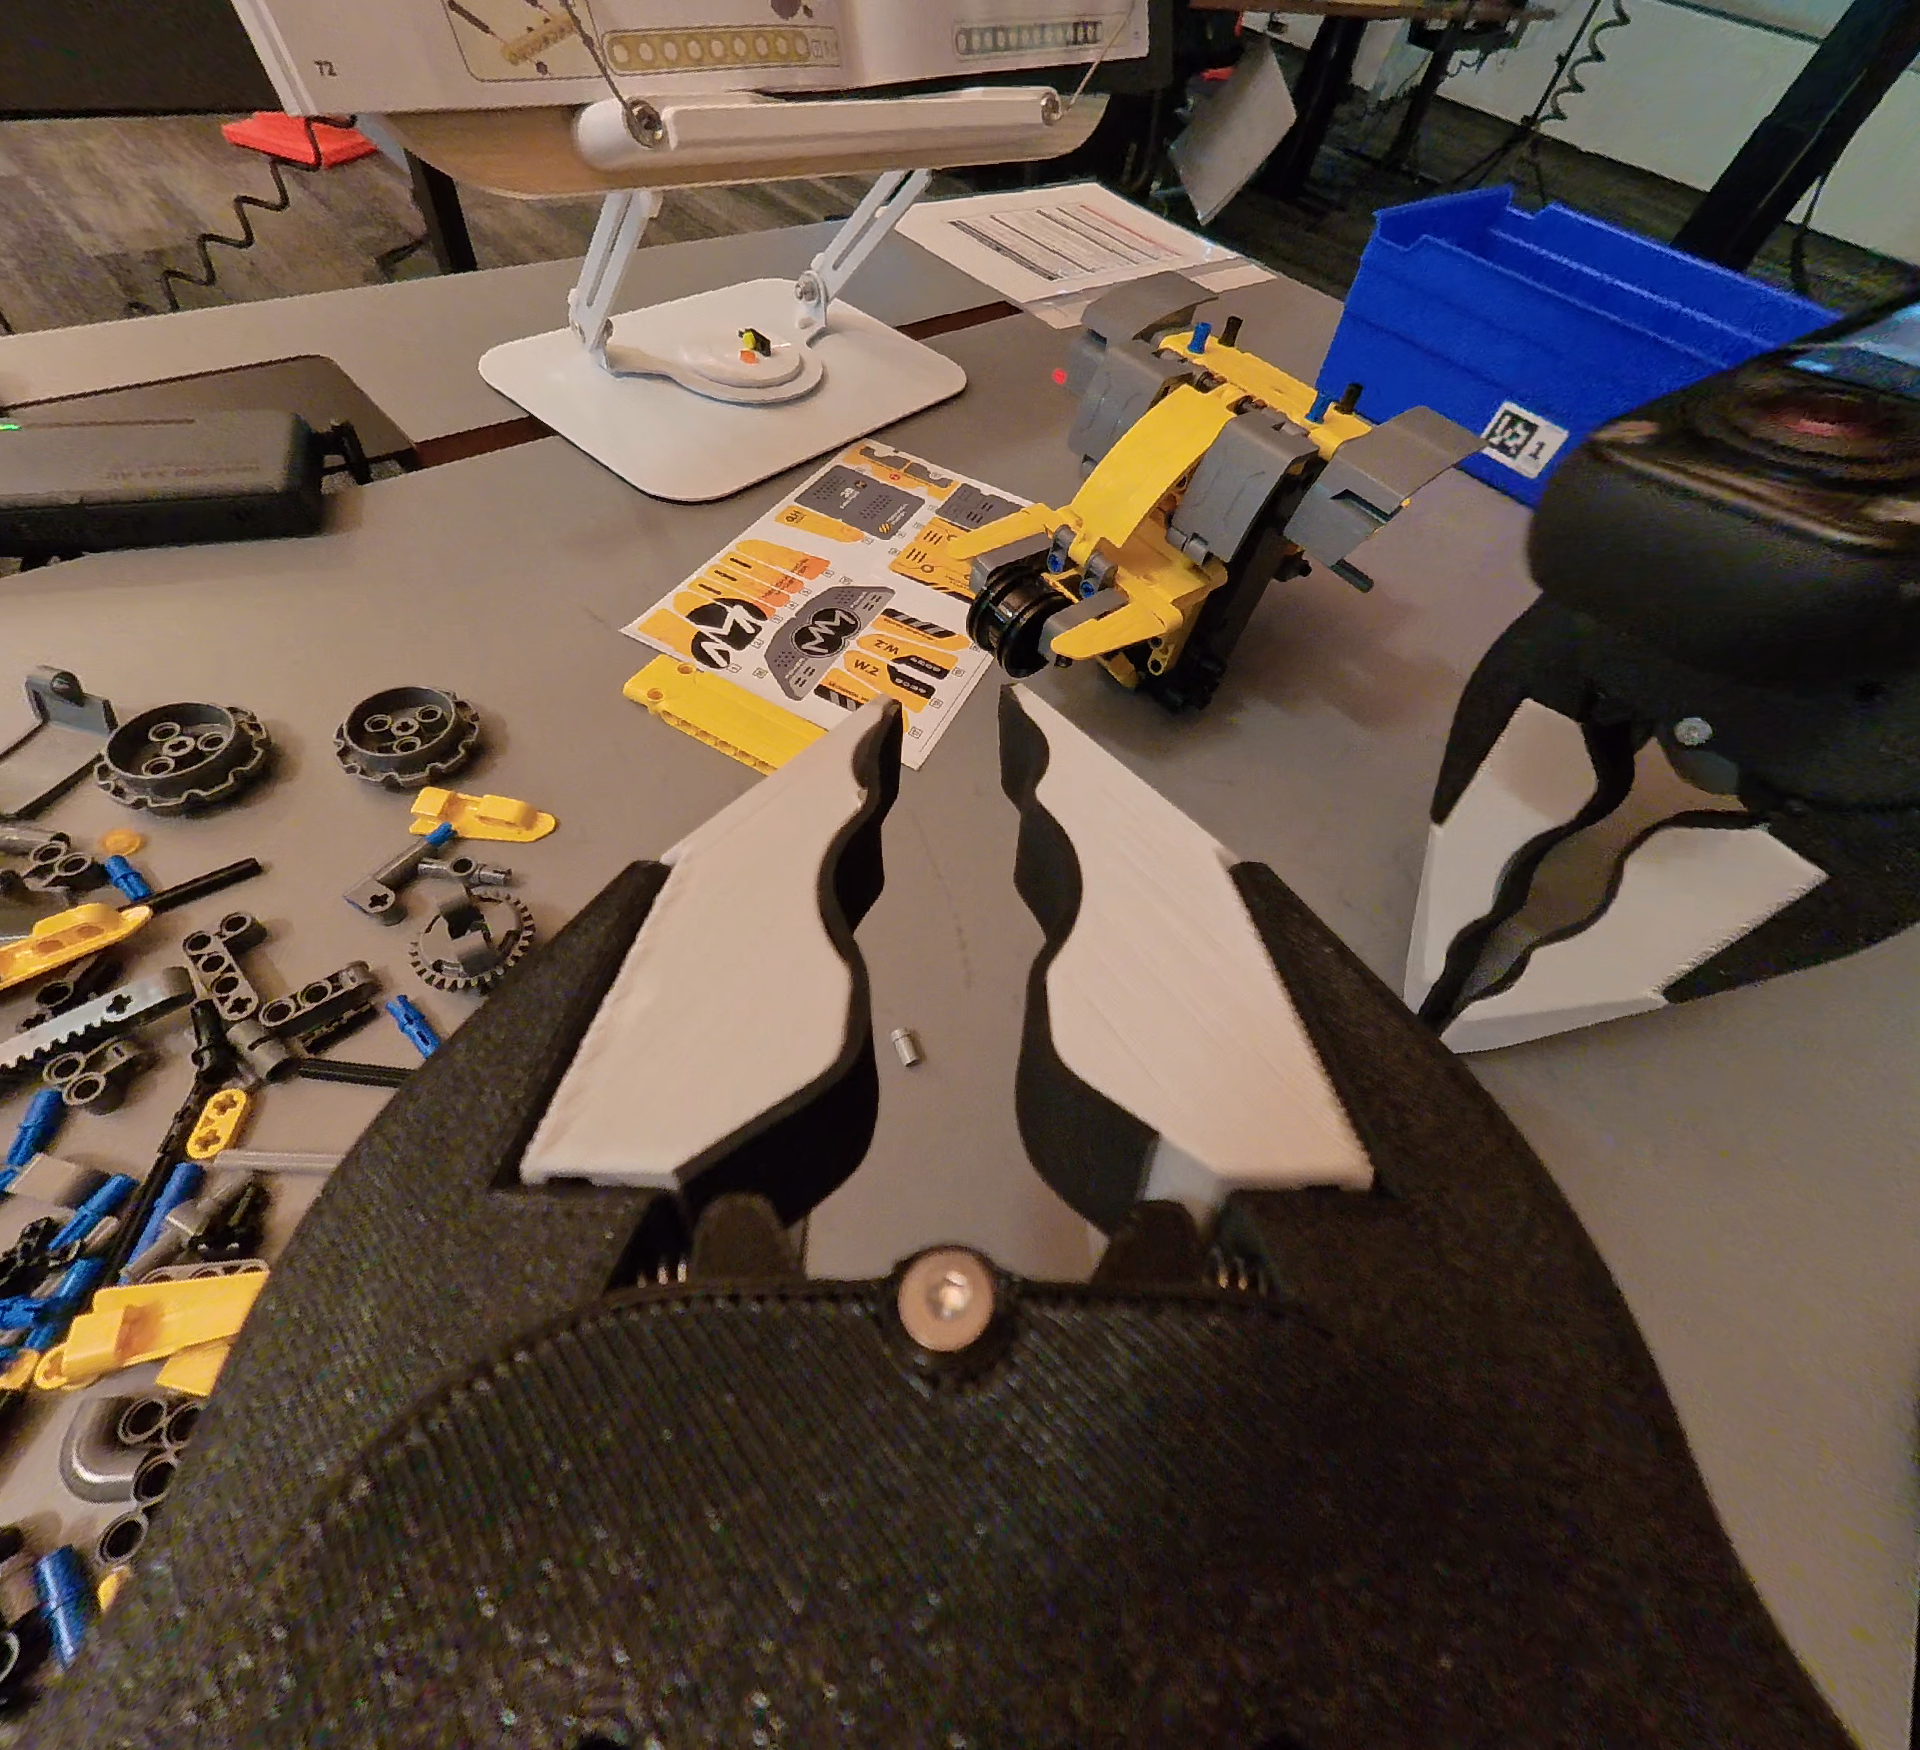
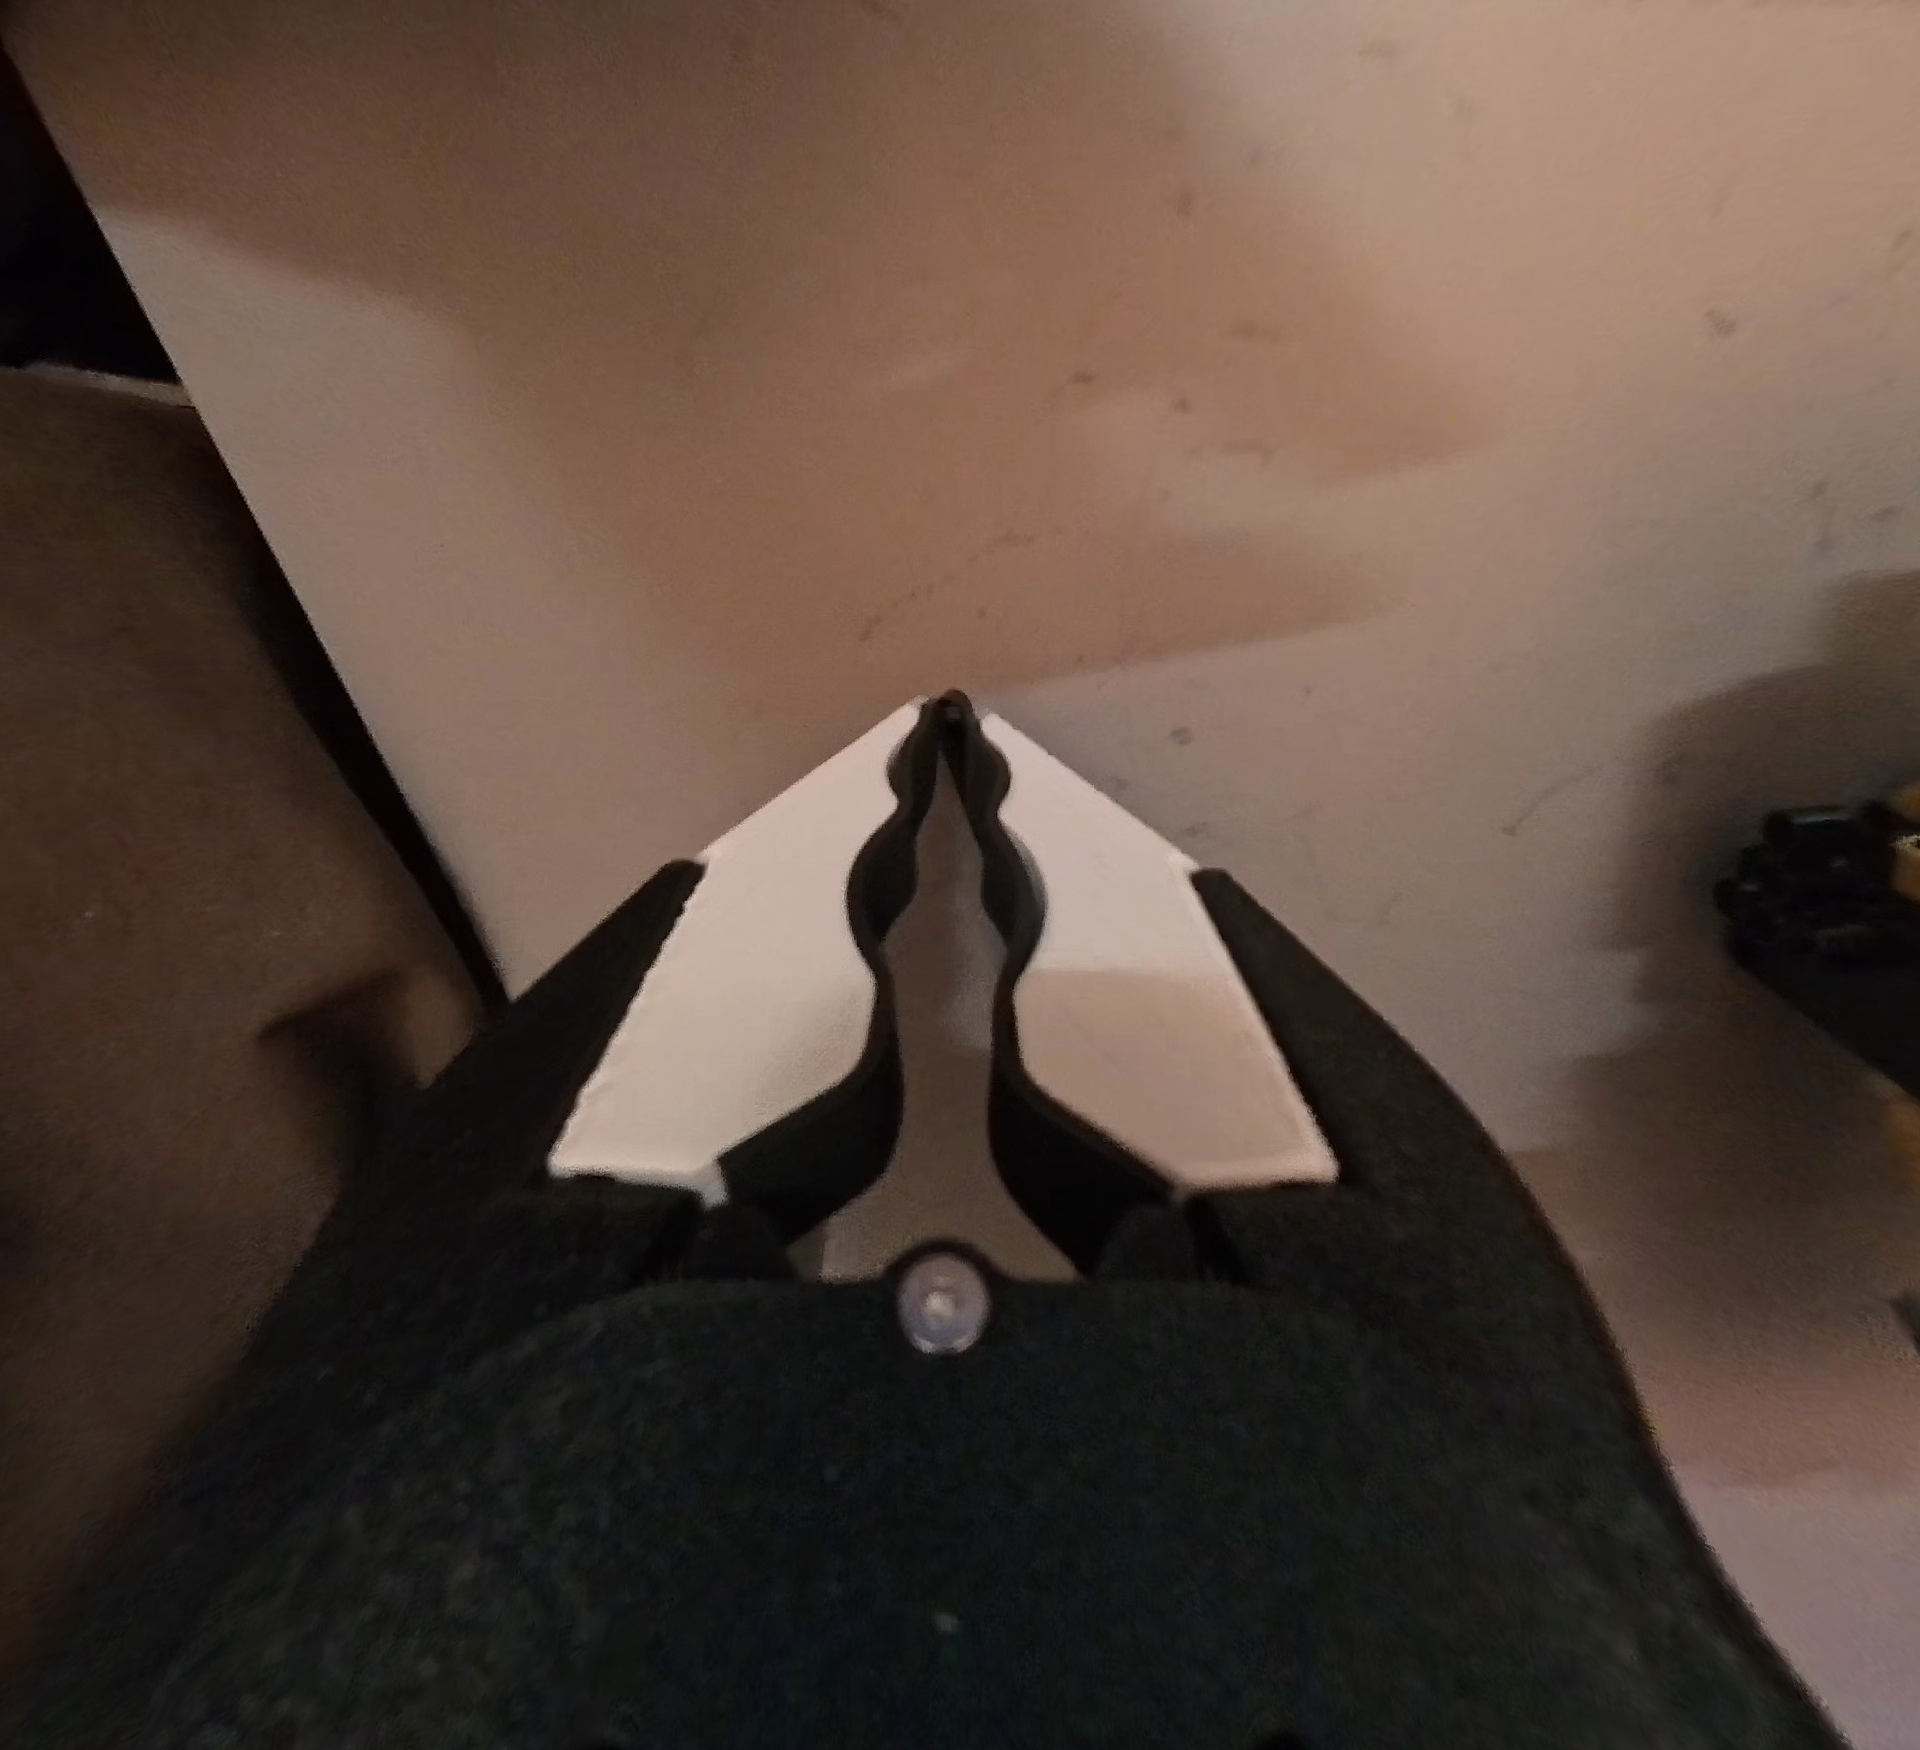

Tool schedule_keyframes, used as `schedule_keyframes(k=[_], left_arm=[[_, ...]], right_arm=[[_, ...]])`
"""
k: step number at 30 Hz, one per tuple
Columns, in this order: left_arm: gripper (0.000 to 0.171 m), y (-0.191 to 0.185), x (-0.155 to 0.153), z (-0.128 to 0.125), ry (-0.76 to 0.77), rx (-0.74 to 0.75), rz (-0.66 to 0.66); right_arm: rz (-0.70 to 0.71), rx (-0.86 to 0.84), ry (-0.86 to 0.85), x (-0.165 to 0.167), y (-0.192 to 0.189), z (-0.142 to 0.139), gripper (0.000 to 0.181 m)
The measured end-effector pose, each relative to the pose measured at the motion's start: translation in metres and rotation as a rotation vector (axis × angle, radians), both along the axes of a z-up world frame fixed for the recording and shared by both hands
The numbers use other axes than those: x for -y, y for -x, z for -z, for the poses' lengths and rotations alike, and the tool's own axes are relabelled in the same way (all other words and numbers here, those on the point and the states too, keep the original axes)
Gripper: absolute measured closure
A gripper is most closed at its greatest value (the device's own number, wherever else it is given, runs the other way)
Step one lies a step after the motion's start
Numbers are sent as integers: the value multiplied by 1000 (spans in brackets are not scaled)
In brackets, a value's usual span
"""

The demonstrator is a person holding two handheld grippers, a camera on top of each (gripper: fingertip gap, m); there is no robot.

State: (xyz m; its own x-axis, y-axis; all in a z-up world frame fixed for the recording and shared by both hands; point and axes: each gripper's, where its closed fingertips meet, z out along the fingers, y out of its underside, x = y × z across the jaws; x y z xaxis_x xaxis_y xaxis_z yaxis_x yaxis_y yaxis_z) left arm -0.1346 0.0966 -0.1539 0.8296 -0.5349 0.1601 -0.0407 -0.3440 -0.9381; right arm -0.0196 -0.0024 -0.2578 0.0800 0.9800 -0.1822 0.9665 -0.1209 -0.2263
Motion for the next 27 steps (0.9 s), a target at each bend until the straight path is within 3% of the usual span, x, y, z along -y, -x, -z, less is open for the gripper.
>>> schedule_keyframes(k=[10, 15, 25, 27], left_arm=[[154, 0, 0, 0, 0, 4, 0], [154, 1, 0, -1, -2, 12, -1], [154, -1, 0, 1, 6, -1, 2], [154, -1, 0, 2, 10, -11, -1]], right_arm=[[36, -165, -71, -1, -1, 0, 178], [7, -222, -203, -2, -7, 5, 178], [5, -225, -216, -2, -11, 4, 177], [7, -264, -197, 1, -9, 1, 162]])
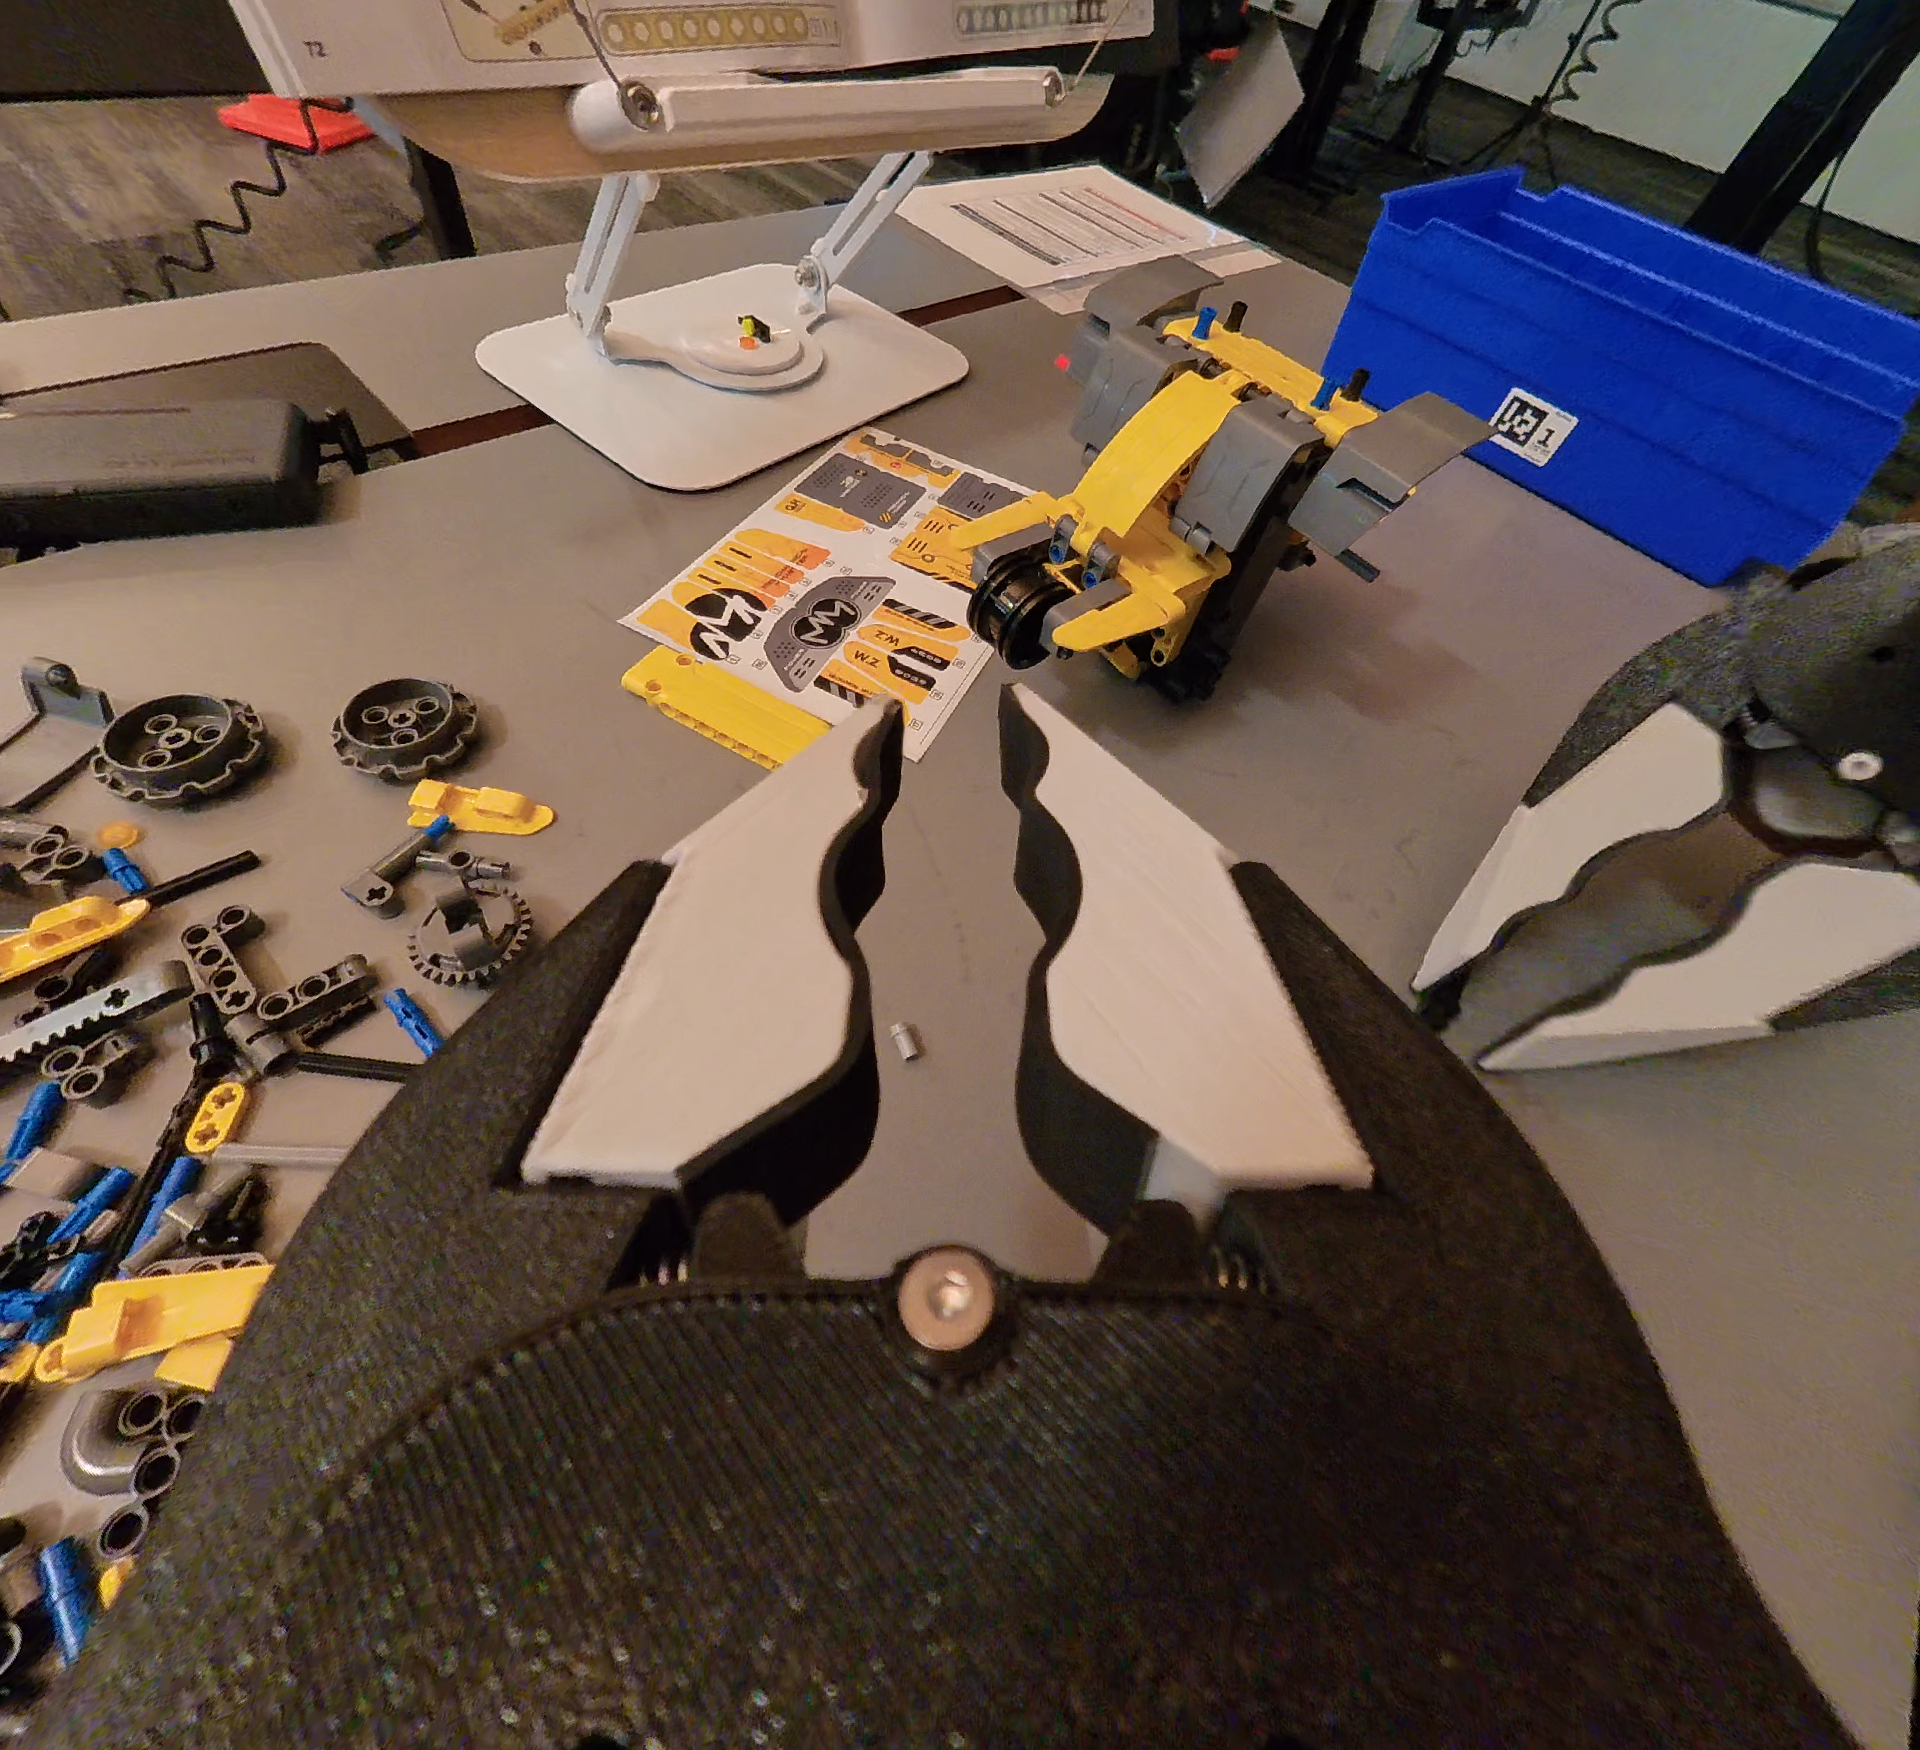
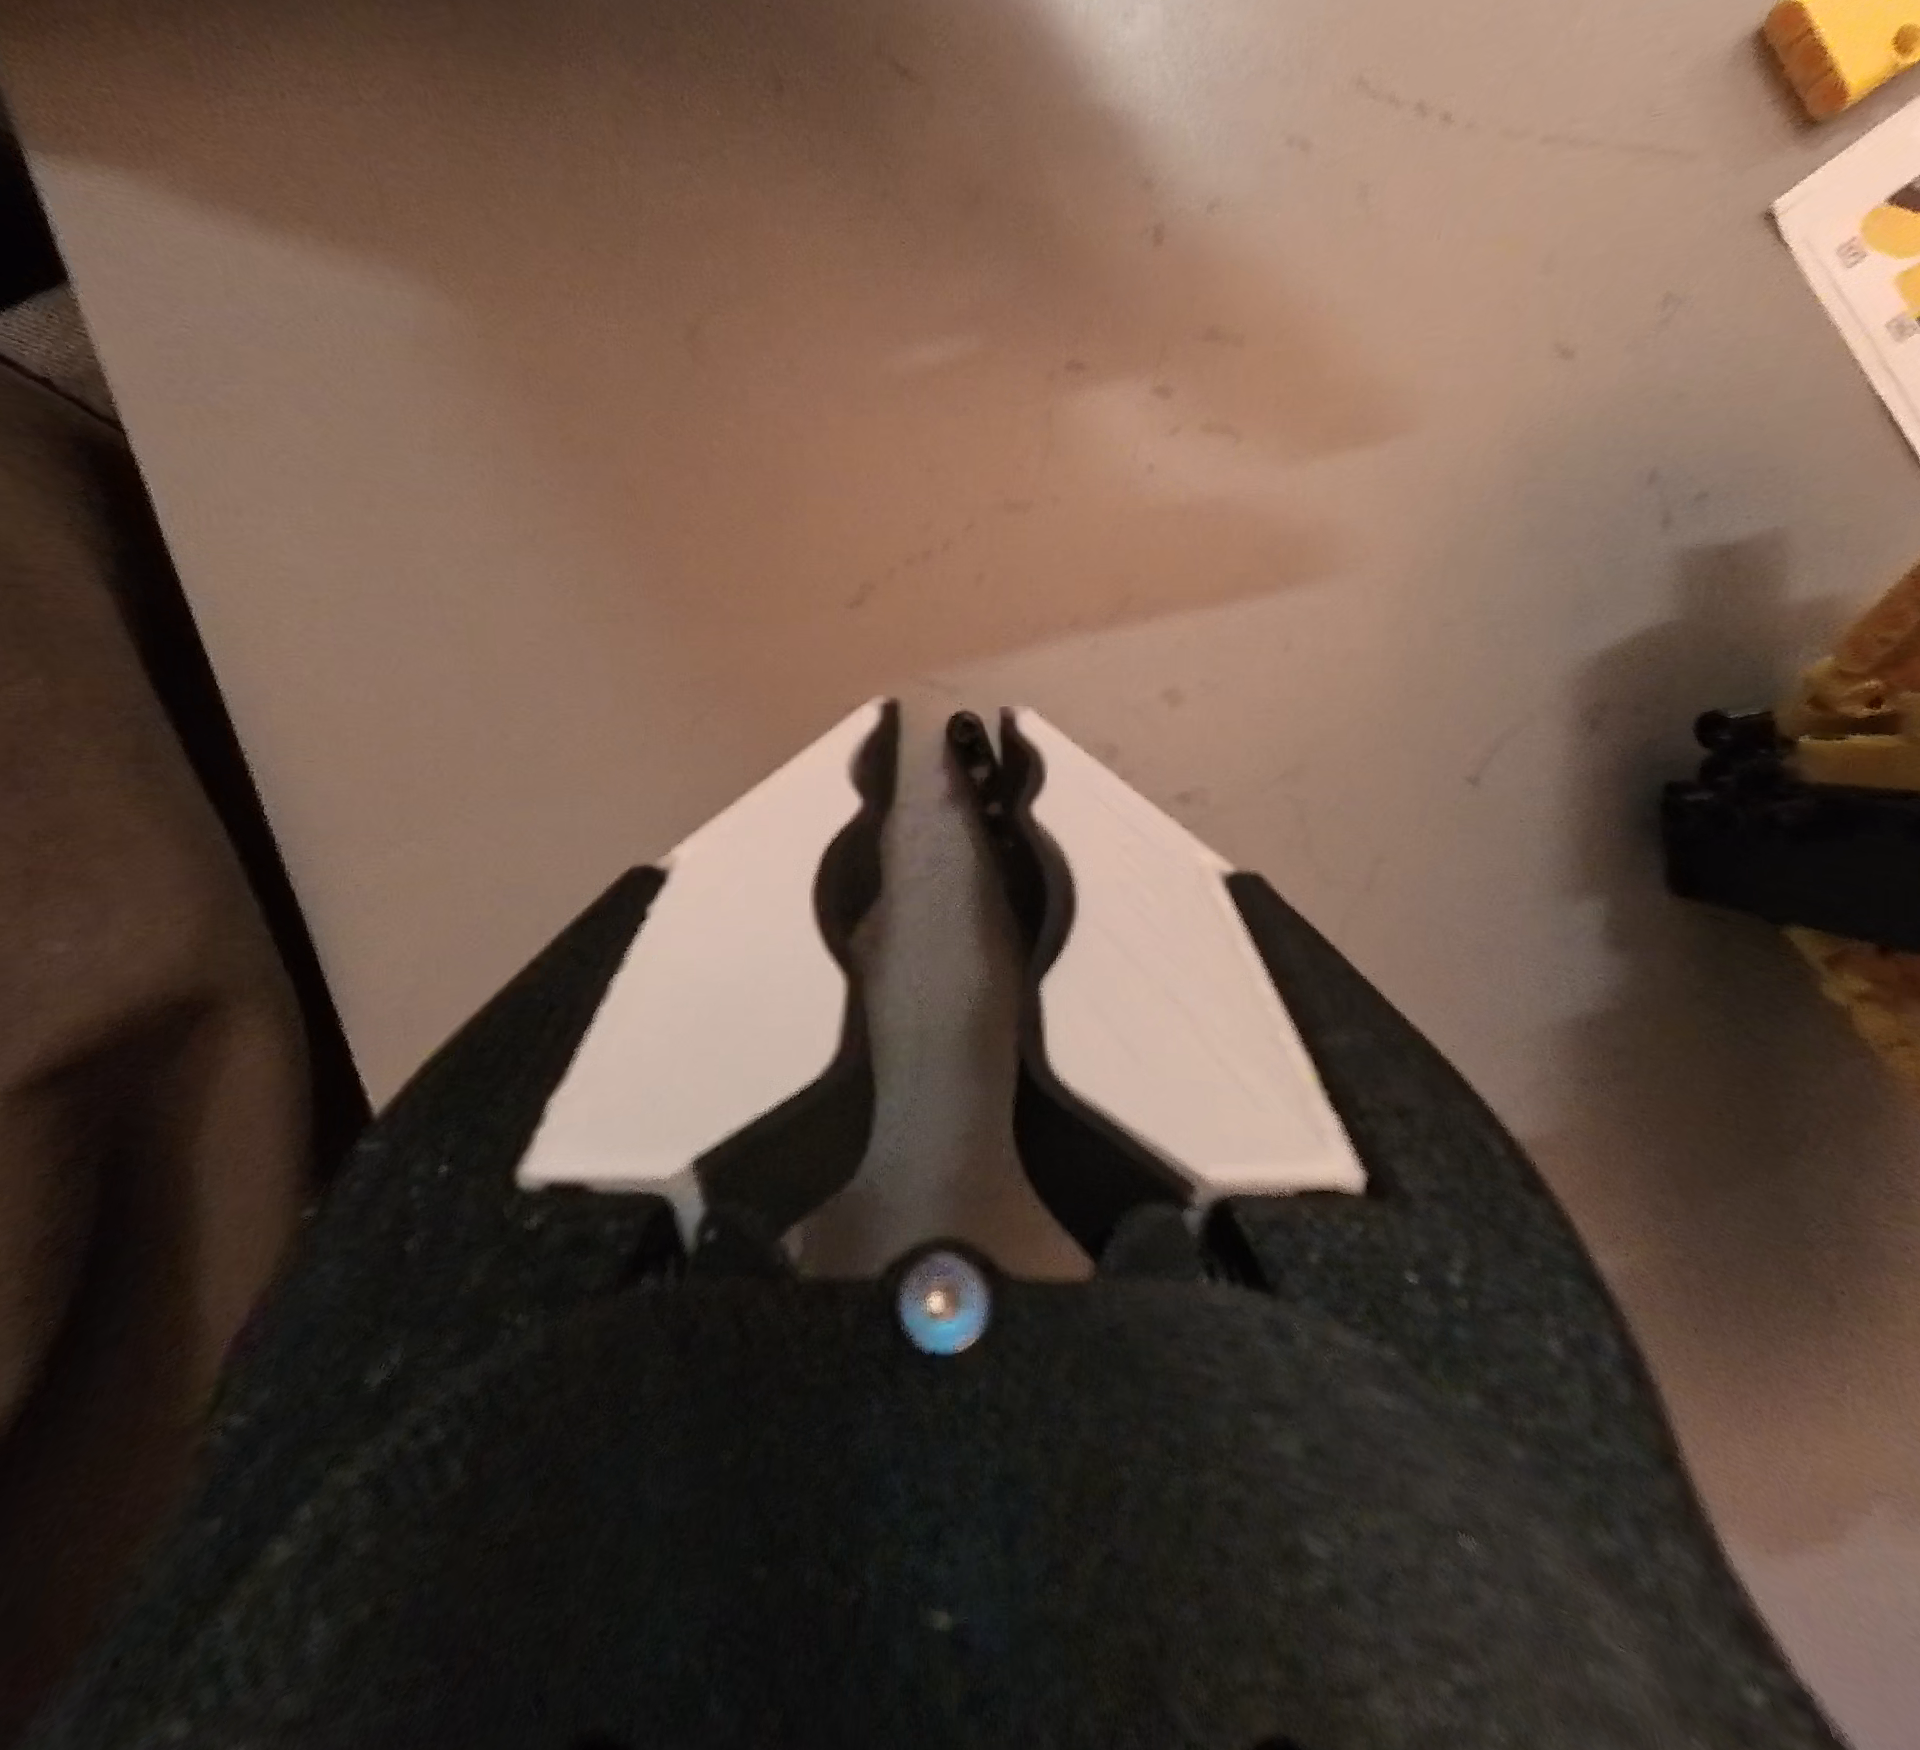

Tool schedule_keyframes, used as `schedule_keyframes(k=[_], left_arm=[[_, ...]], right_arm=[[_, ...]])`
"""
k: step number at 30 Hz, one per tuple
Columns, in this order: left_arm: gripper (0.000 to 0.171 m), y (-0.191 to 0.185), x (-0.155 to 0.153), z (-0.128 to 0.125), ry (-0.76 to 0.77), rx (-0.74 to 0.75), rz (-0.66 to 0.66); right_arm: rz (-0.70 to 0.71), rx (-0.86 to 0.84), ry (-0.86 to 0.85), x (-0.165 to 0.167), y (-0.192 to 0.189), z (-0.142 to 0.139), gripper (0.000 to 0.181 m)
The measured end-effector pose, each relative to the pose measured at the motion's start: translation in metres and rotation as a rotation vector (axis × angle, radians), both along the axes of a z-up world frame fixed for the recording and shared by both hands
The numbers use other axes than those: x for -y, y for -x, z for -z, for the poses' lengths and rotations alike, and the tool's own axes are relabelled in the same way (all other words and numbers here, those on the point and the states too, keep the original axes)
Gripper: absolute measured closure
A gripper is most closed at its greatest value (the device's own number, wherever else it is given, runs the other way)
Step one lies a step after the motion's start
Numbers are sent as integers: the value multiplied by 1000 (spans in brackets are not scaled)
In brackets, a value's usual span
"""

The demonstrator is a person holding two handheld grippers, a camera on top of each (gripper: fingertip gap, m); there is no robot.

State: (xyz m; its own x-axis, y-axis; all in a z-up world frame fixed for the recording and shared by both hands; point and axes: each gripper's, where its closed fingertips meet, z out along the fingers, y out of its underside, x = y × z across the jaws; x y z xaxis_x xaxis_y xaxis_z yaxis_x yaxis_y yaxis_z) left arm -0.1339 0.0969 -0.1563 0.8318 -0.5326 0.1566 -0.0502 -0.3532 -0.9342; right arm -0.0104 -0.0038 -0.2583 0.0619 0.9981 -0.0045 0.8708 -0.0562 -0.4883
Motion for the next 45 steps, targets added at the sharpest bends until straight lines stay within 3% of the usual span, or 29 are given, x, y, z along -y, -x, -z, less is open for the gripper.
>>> schedule_keyframes(k=[6, 11, 14, 17, 20, 23, 28, 31, 40, 45], left_arm=[[154, 0, -1, 3, 8, -19, -5], [154, -3, -2, 9, 22, -40, -1], [154, -11, -2, 16, 37, -60, 19], [154, -24, -1, 18, 11, -88, 54], [165, -48, 6, 2, -100, -72, 114], [170, -70, 17, -11, -165, -12, 203], [167, -73, 17, -8, -166, 8, 228], [163, -76, 19, -8, -172, 38, 245], [152, -94, 26, -1, -162, 43, 320], [148, -101, 30, -1, -127, 93, 362]], right_arm=[[29, -179, -108, -7, -5, -38, 174], [124, -282, -207, -38, -41, -57, 172], [50, -305, -252, -63, -68, -65, 176], [-28, -467, -175, -75, -74, -79, 181], [-85, -588, -75, -81, -70, -77, 181], [-155, -679, 8, -75, -63, -78, 181], [-194, -888, 26, -63, -64, -100, 181], [-202, -918, 75, -48, -70, -102, 181], [-136, -863, -11, -56, -62, -87, 181], [-145, -847, 67, -53, -58, -77, 169]])
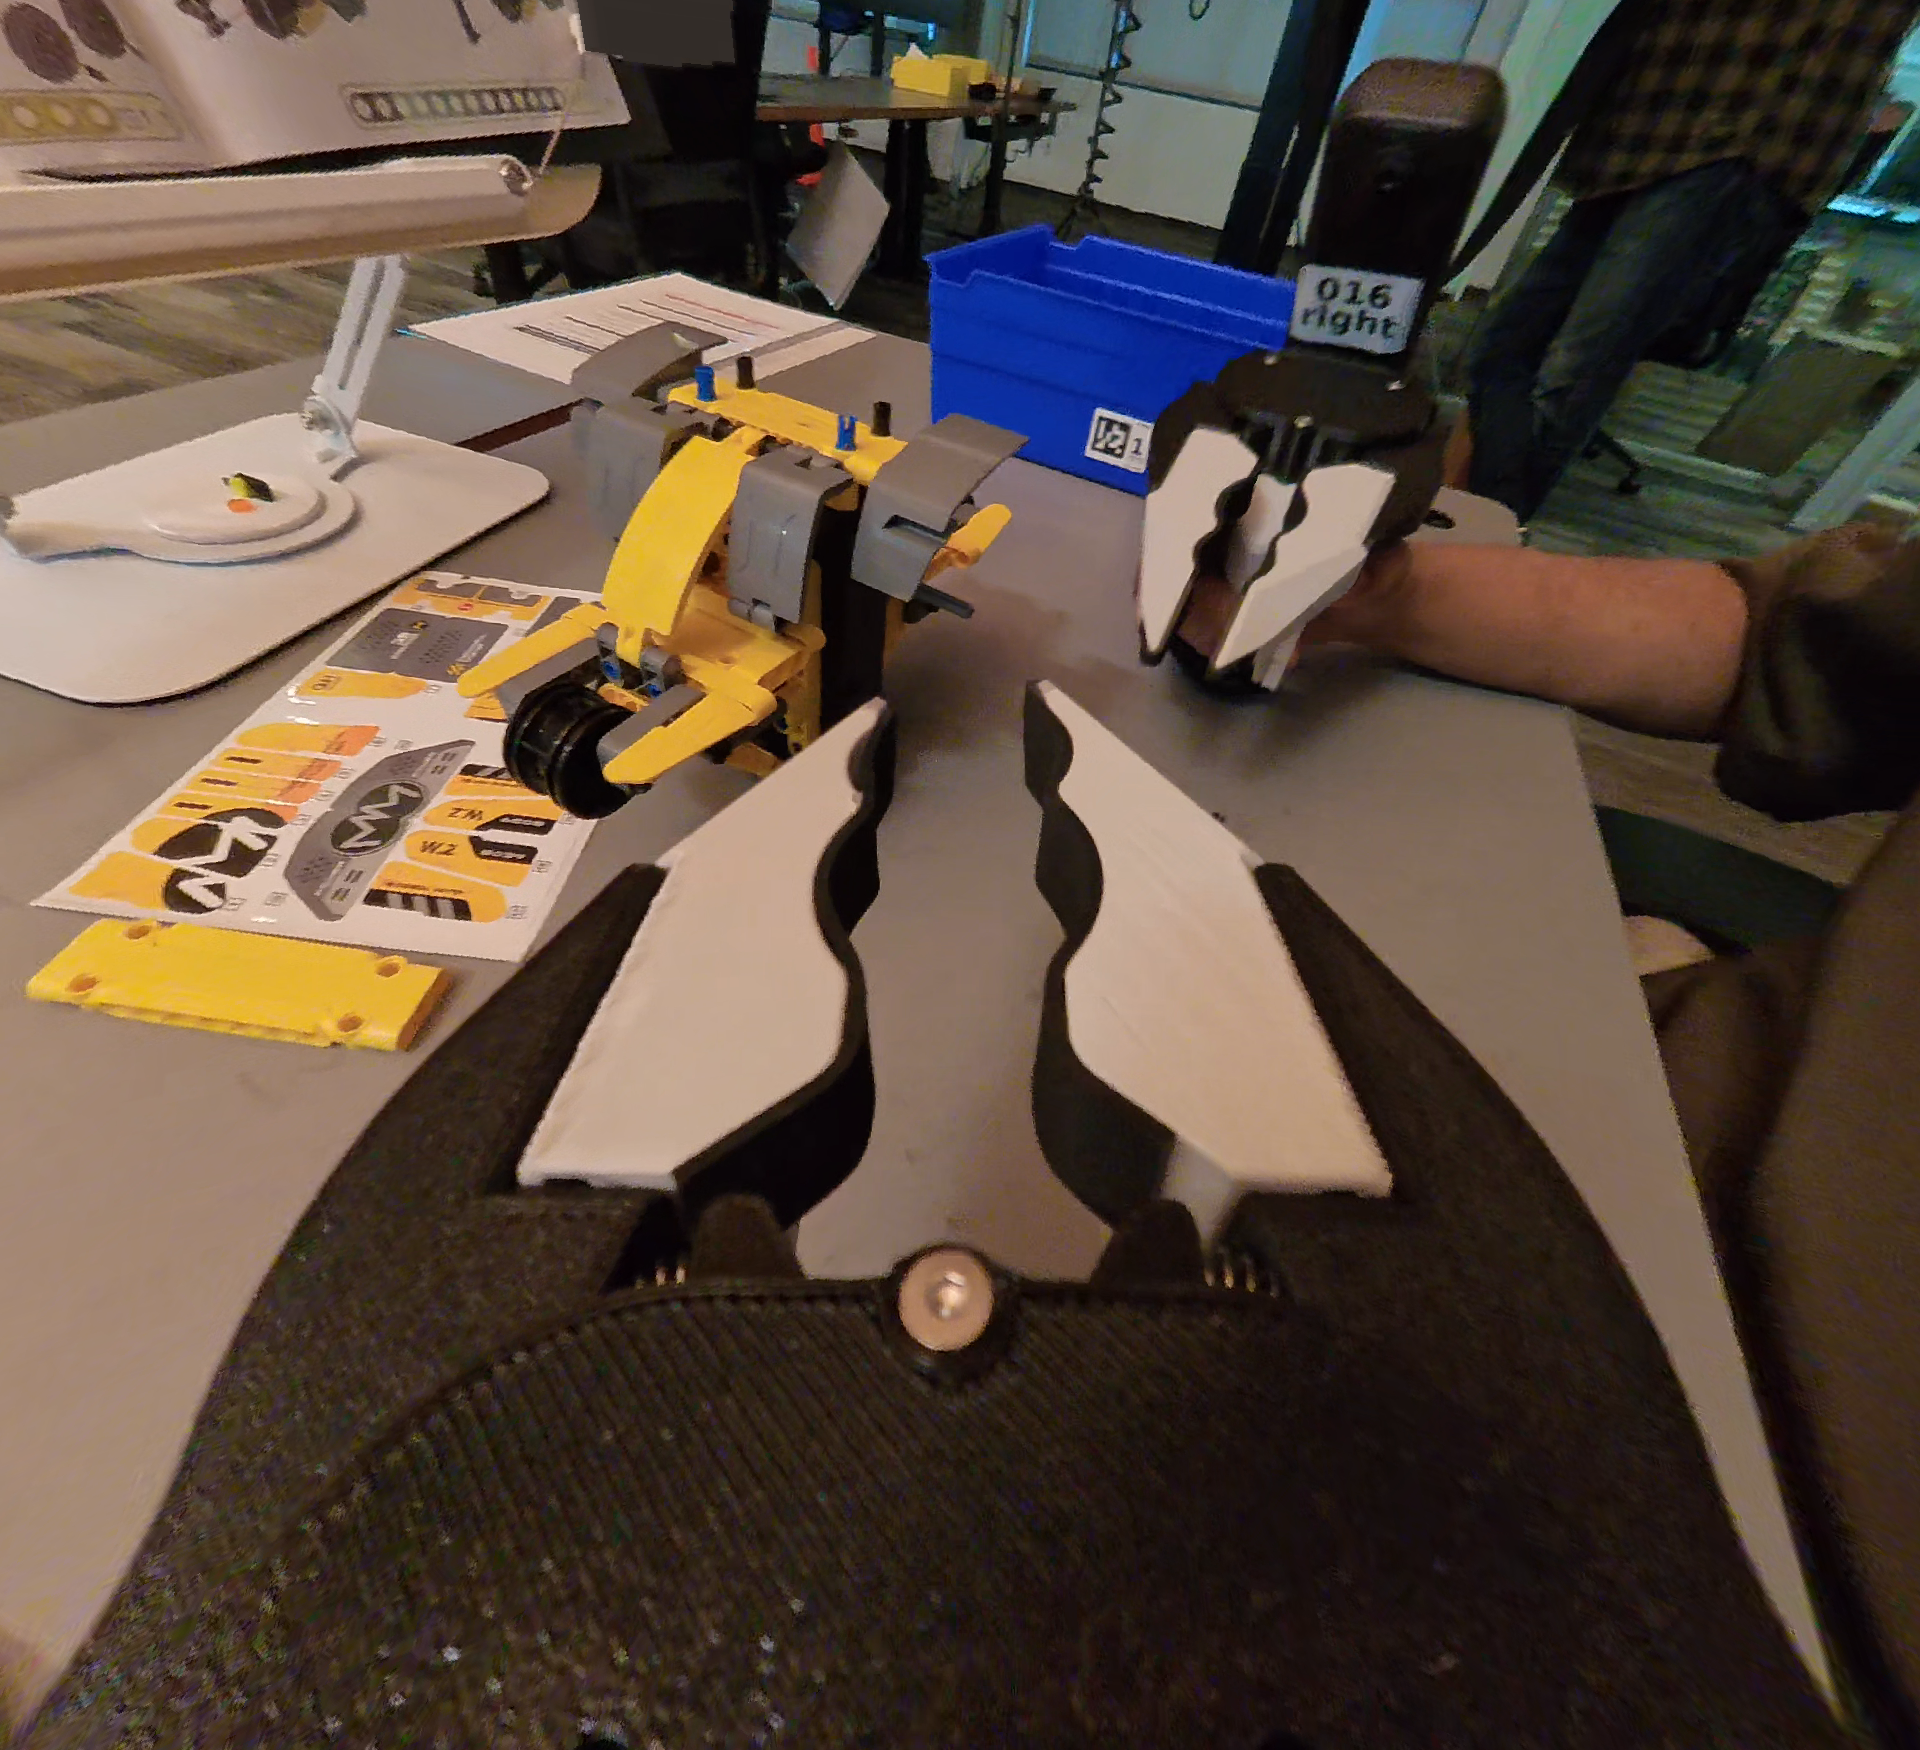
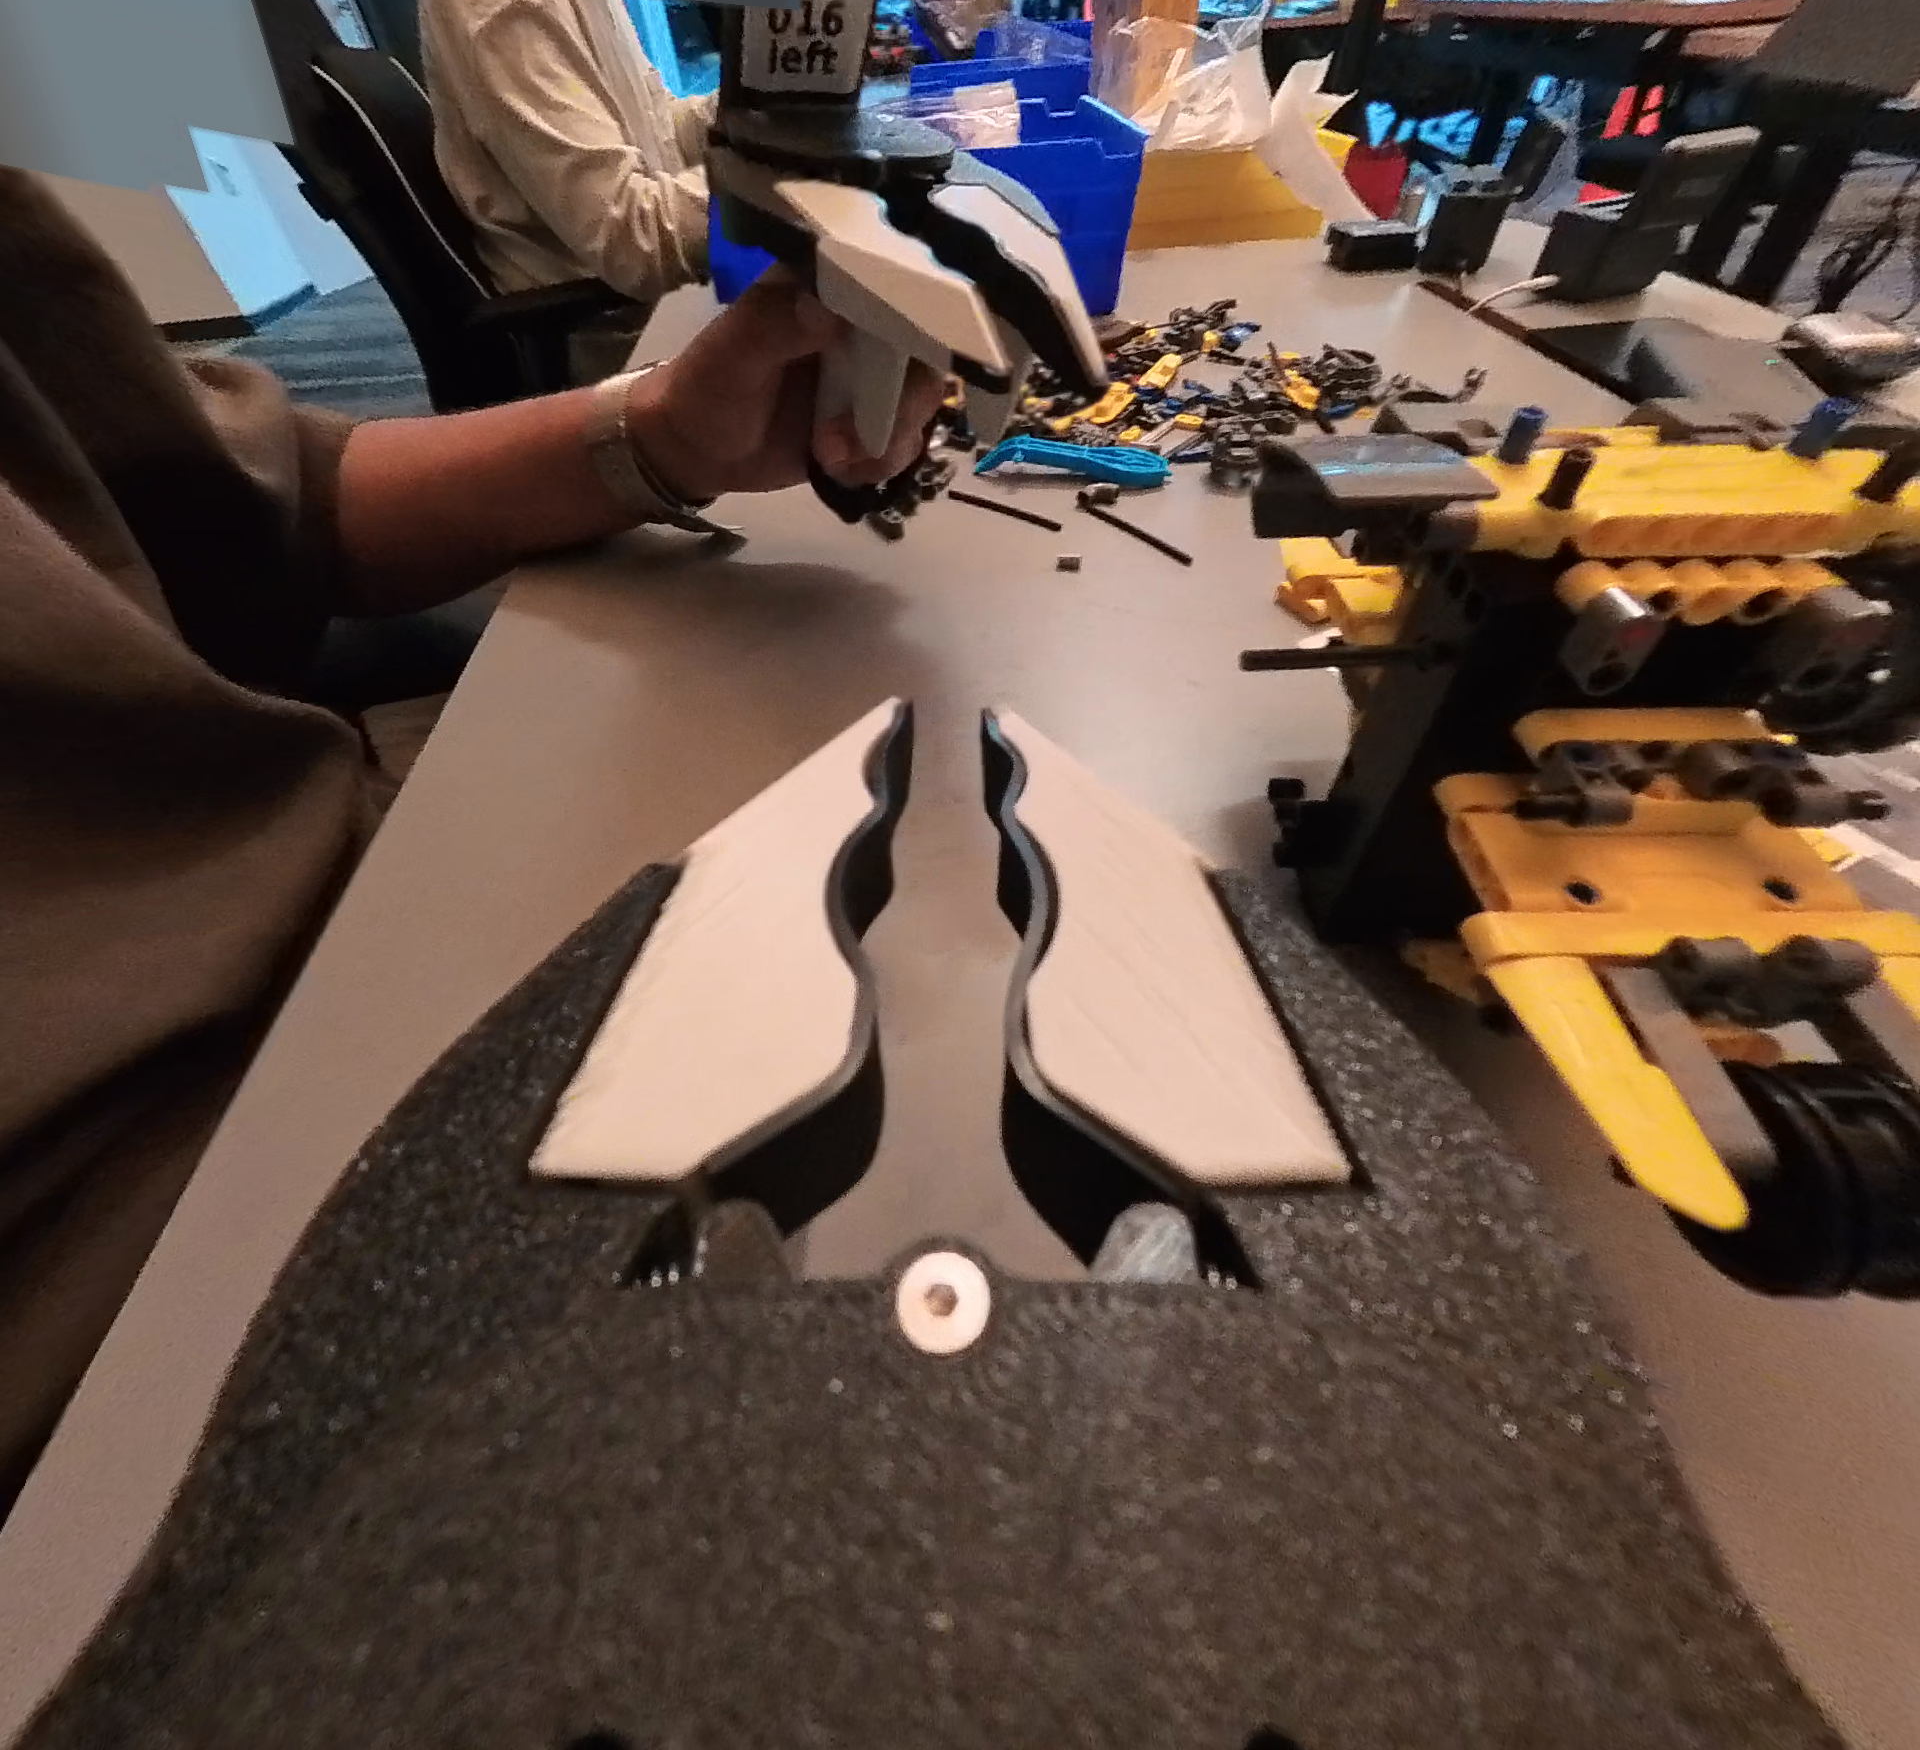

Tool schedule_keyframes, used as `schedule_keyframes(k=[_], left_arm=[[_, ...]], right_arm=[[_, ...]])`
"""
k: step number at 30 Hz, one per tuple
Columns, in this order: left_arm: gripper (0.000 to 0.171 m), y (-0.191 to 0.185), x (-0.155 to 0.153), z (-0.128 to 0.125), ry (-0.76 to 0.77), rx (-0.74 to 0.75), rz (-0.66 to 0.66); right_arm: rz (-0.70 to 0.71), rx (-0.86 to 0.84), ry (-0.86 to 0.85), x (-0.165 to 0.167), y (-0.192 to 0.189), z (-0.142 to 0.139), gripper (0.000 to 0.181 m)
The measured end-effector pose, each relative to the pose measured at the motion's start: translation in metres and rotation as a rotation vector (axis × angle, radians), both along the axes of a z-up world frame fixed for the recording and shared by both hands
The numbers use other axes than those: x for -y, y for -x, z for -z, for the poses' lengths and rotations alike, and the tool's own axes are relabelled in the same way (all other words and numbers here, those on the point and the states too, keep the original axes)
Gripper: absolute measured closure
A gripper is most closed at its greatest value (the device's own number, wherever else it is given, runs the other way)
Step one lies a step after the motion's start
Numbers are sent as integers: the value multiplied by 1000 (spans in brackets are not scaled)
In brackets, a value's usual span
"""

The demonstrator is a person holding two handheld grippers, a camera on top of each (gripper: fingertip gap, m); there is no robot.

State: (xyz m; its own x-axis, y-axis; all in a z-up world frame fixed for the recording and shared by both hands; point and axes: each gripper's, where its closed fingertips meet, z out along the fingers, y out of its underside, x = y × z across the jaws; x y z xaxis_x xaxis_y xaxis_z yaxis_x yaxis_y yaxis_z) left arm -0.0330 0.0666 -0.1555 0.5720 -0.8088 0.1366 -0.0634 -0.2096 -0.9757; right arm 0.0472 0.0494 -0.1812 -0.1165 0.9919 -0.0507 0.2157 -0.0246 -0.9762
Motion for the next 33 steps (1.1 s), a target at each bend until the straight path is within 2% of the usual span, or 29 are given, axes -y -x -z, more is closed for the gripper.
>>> schedule_keyframes(k=[11, 23, 33], left_arm=[[140, -9, 2, 10, 122, 37, 50], [136, -21, -1, 50, 252, -50, 87], [134, -21, -2, 49, 261, -37, 92]], right_arm=[[-7, 9, 26, -1, -2, 2, 158], [-15, 59, 10, 3, -3, 10, 156], [-6, 69, 47, -3, -4, 13, 155]])
